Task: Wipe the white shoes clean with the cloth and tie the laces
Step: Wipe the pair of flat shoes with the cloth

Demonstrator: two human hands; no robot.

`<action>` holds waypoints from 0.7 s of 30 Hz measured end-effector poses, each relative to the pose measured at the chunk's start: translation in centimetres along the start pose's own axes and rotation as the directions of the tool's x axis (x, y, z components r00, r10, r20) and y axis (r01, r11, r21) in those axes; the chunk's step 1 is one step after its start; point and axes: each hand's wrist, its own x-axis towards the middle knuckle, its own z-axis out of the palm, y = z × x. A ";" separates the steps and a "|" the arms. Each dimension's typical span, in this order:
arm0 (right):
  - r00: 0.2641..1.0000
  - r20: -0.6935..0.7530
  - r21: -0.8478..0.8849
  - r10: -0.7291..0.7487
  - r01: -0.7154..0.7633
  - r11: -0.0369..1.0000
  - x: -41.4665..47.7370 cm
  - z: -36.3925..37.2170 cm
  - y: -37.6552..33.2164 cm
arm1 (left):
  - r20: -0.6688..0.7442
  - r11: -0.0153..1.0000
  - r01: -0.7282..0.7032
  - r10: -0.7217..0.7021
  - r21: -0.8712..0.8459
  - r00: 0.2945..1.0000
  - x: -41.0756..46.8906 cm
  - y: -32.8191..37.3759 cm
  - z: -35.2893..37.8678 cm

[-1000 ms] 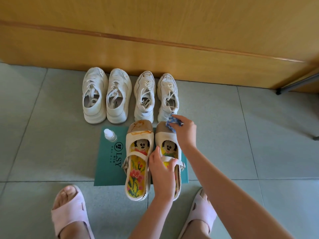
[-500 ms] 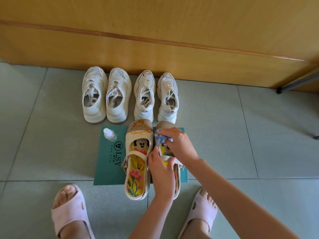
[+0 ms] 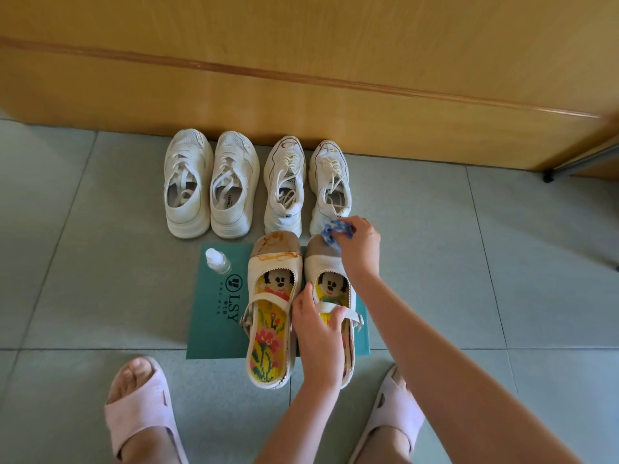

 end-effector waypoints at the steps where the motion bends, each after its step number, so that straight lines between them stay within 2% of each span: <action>1: 1.000 0.010 -0.007 -0.010 0.010 1.000 0.1 0.3 -0.3 | -0.003 1.000 -0.001 0.001 0.007 1.000 0.0 0.0 0.0; 6: 0.981 0.133 -0.081 -0.140 0.151 0.985 -0.6 -0.2 -0.4 | -0.007 1.000 0.003 -0.003 0.003 1.000 0.1 -0.1 0.1; 9: 0.951 0.241 -0.052 -0.194 0.212 0.976 -1.2 -1.5 0.3 | -0.004 1.000 0.001 -0.001 0.004 1.000 0.1 -0.2 0.1; 12: 0.975 0.176 0.093 -0.139 0.124 0.988 -1.3 -1.5 -0.3 | -0.009 1.000 0.008 -0.008 0.008 1.000 0.0 -0.1 0.1; 15: 0.987 0.141 0.129 -0.072 0.054 0.990 -1.1 -0.2 -0.5 | 0.000 1.000 0.013 -0.013 -0.005 1.000 0.0 0.0 0.0; 18: 0.981 0.148 0.053 -0.125 0.119 0.992 -1.3 0.4 -0.3 | 0.004 1.000 0.007 -0.007 -0.004 1.000 0.1 0.0 0.0; 21: 0.943 0.190 -0.031 -0.273 0.283 0.958 -2.6 -0.1 0.1 | 0.007 0.999 0.020 -0.020 -0.025 1.000 0.1 0.0 0.0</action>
